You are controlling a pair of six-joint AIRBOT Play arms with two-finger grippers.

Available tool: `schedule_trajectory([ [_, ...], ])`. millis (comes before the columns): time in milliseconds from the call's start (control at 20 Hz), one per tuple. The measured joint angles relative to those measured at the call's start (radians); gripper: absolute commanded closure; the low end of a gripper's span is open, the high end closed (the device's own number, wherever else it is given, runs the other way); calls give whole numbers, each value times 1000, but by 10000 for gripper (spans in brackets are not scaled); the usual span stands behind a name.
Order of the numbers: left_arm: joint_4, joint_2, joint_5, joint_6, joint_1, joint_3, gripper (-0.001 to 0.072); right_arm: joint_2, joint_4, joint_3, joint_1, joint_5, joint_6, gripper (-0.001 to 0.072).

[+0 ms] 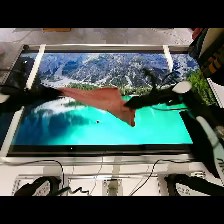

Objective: Fold the clothes and pants, and hang the long-sleeved shirts on hangers.

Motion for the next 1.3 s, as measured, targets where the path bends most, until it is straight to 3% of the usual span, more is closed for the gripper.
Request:
schedule_trajectory([
  [400,-2,632,198,-3,9,6,705,335,72,196,-8,10,173,687],
  [550,39,775,207,-92,9,6,706,482,89,211,-8,8,252,687],
  [700,119,822,133,-219,10,6,706,577,50,210,-8,-3,356,687],
  [850,169,750,2,-304,12,6,706,607,-56,123,-8,-41,491,687],
  [1050,172,495,-93,-306,-32,5,705,581,-125,-152,-7,-230,642,687],
  [1150,174,315,-82,-279,-107,5,705,536,-138,-283,-8,-369,702,687],
  [1300,181,36,38,-235,-272,5,705,420,-154,-398,-8,-571,760,687],
])
